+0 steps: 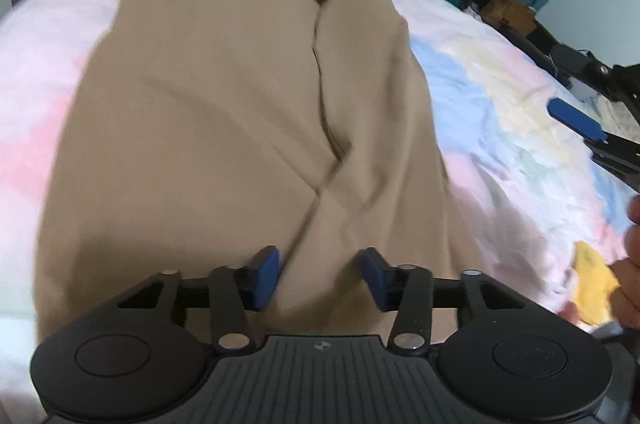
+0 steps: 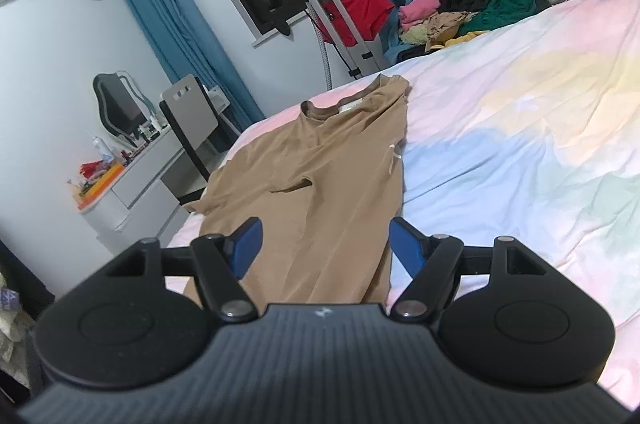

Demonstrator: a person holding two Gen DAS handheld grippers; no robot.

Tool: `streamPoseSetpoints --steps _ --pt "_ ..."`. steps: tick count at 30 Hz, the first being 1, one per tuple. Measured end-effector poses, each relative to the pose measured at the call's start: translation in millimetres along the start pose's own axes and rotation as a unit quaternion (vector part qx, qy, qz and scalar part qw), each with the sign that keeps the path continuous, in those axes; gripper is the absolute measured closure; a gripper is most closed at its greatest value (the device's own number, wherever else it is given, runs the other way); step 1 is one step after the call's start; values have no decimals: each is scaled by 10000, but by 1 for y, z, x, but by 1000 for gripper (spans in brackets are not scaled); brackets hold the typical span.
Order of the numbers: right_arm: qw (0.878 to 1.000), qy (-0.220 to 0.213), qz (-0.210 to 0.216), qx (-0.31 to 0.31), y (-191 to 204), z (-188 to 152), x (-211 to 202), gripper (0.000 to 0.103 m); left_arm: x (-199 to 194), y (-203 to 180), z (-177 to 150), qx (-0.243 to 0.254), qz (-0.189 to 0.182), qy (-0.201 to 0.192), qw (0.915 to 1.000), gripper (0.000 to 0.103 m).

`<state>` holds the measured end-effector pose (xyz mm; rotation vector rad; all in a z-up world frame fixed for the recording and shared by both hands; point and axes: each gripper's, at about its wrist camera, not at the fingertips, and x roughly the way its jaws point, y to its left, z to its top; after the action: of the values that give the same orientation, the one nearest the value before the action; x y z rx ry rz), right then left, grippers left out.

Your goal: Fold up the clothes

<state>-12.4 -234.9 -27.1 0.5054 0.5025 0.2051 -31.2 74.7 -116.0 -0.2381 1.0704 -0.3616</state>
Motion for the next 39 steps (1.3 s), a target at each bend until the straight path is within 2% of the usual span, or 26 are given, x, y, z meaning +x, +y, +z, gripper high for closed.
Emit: streamPoseSetpoints --steps 1,2,3,6,8,10,11,12,13,14,15,17,20,22,24,26,29,31,34,35,37,39 --pt "10000 12 17 7 0 0 0 30 0 1 -2 -44 -53 56 10000 74" --pt "10000 29 32 14 0 -1 1 30 -1 2 -5 -106 -157 116 9998 93" --pt "10000 48 43 19 0 -1 2 30 -2 3 -7 -170 -255 174 9994 97" --pt "9999 82 56 -17 3 -3 3 30 -4 4 -13 -367 -464 321 9977 97" --pt "9999 100 58 -76 5 -4 3 30 -9 4 -16 -366 -322 252 9985 96" --pt "9998 97 42 -142 8 -5 2 30 -14 7 -17 -474 -351 186 9981 89" --pt "9998 89 19 -175 9 -6 2 30 -17 9 -16 -526 -373 166 9978 78" --pt "9997 72 -20 -223 11 -7 2 30 -21 11 -14 -577 -400 140 9974 59" --pt "9996 55 -58 -270 13 -7 1 30 -26 14 -12 -632 -436 91 9970 49" --pt "9994 37 -94 -318 14 -8 1 30 -32 19 -8 -706 -456 21 9965 33" --pt "9993 21 -122 -366 16 -9 1 30 -39 24 -2 -792 -480 -65 9957 23" --pt "9989 6 -193 -427 18 -10 2 30 -51 39 15 -1029 -551 -328 9926 19" --pt "9987 24 -234 -454 19 -11 10 30 -59 71 58 -1356 -626 -774 9857 13" --pt "9985 72 -254 -476 20 -12 18 30 -56 98 96 -1611 -474 -1150 9791 10" --pt "9984 178 -217 -494 20 -13 30 30 -47 128 131 -2004 -124 -1406 9695 9" --pt "9985 272 -161 -442 17 -14 41 30 -33 152 167 -2116 349 -1701 9618 9" --pt "9985 388 -142 -353 9 -14 60 30 -4 193 215 -2243 773 -2054 9495 9" --pt "9985 434 -178 -292 3 -12 73 30 16 225 234 -2602 790 -2193 9370 13" --pt "9978 638 -178 -105 -6 -10 99 30 33 266 248 -3248 405 -2709 9052 12" --pt "9974 702 -161 -19 -9 -9 108 30 33 277 252 -3318 313 -2878 8978 12" --pt "9969 769 -147 99 -13 -8 123 30 43 280 268 -3290 281 -3158 8895 13" --pt "9976 627 -292 52 -14 -6 132 31 56 274 285 -3047 390 -3298 8927 35"
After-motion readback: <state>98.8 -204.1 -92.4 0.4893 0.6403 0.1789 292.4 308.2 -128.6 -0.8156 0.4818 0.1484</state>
